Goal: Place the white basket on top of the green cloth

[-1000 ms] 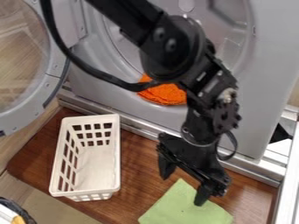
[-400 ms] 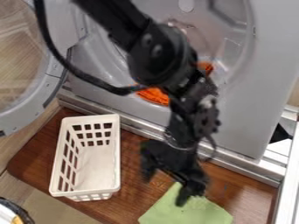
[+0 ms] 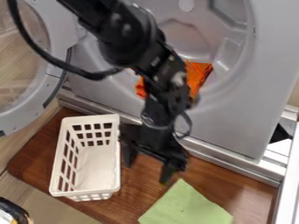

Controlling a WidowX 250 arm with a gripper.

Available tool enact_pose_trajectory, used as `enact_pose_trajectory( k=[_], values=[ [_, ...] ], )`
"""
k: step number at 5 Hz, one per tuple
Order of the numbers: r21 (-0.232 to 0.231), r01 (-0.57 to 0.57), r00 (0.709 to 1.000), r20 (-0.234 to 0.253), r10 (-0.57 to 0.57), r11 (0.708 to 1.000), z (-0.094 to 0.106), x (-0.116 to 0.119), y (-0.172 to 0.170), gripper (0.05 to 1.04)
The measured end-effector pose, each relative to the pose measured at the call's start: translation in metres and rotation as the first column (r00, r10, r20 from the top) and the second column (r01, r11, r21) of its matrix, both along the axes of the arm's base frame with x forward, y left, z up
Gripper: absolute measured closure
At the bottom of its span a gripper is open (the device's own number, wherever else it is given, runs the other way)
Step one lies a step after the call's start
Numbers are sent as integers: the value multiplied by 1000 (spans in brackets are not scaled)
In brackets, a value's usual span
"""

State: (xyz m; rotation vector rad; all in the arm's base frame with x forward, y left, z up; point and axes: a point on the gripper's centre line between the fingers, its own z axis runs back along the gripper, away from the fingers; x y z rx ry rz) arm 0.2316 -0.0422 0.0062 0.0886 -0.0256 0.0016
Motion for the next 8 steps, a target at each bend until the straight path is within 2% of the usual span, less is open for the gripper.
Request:
enact_pose_trajectory(
  k=[1, 3, 4, 5, 6, 8],
  values=[
    [9, -78, 997, 5, 78, 997, -4, 10, 15, 83],
    [-2, -184, 983, 23, 184, 983, -29, 25, 36, 83],
    [21, -243, 970, -3, 243, 970, -38, 25, 53, 83],
    [40, -278, 960, -10, 279, 960, -39, 23, 64, 83],
    [57, -316, 949, 1, 316, 947, -39, 23, 72, 133],
    [99, -331, 943, 4, 332, 939, -42, 21, 69, 732]
  ],
)
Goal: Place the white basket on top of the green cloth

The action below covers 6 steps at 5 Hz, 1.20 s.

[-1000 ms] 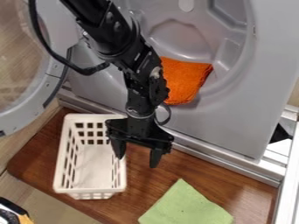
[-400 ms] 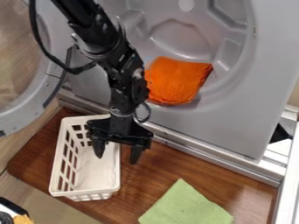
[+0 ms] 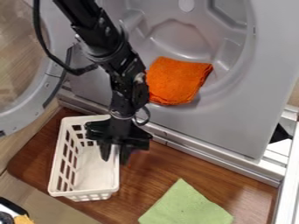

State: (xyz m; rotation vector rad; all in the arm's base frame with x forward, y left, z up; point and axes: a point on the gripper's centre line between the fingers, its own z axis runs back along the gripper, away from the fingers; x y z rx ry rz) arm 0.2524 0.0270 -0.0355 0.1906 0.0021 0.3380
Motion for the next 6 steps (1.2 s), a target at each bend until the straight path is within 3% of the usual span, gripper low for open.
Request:
enact_pose_trajectory(
  k=[1, 2, 3, 6],
  values=[
    [12, 2, 1000, -14, -2, 1000, -1, -2, -3, 930],
    [23, 23, 1000, -16, -23, 999, -2, -3, -7, 995],
    [35, 39, 999, -16, -38, 999, 4, -7, -10, 997],
    [50, 101, 993, 53, -104, 994, 34, -19, -29, 998]
  ],
)
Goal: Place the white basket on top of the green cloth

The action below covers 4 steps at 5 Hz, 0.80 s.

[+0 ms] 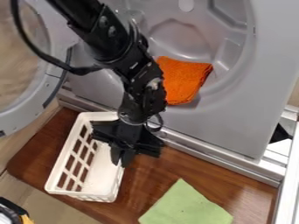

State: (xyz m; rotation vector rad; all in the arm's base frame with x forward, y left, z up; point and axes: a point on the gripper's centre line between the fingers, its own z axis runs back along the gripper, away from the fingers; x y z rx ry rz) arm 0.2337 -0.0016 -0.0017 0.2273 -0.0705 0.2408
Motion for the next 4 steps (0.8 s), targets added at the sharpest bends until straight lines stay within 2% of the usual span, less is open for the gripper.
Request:
enact_pose_trajectory(
  k=[1, 2, 4],
  values=[
    [-20, 78, 996, 51, -77, 997, 16, -9, -17, 998],
    [-30, 161, 984, 75, -159, 986, 21, -12, -41, 998],
    [-65, 374, 925, 98, -367, 925, 16, -9, -103, 998]
  ],
)
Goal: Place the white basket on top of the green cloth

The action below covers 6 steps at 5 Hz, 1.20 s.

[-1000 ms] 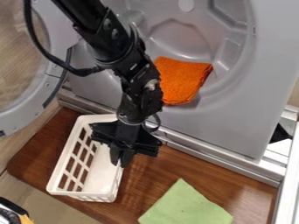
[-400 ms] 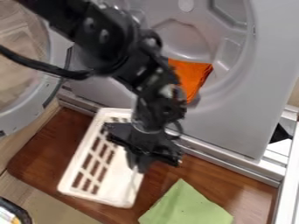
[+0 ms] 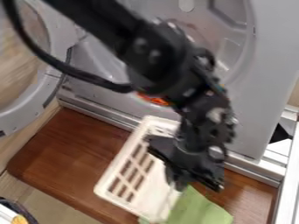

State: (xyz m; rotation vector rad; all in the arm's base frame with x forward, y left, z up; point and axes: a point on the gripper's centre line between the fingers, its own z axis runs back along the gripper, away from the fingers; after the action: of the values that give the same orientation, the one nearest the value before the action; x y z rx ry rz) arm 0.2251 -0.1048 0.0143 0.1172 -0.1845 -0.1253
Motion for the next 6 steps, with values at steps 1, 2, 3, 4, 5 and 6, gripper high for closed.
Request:
enact_pose_trajectory(
  k=[1, 2, 3, 4, 5, 6],
  values=[
    [-3, 102, 995, -4, -102, 995, -4, -3, -29, 998],
    [-10, 161, 987, -10, -161, 987, -7, -7, -44, 998],
    [3, 189, 982, -29, -189, 982, -13, -12, -48, 966],
    [12, 194, 979, -69, -193, 981, -17, -14, -49, 781],
    [12, 196, 978, -70, -195, 981, -17, -13, -49, 485],
    [14, 177, 982, -72, -175, 984, -15, -8, -44, 182]
  ],
)
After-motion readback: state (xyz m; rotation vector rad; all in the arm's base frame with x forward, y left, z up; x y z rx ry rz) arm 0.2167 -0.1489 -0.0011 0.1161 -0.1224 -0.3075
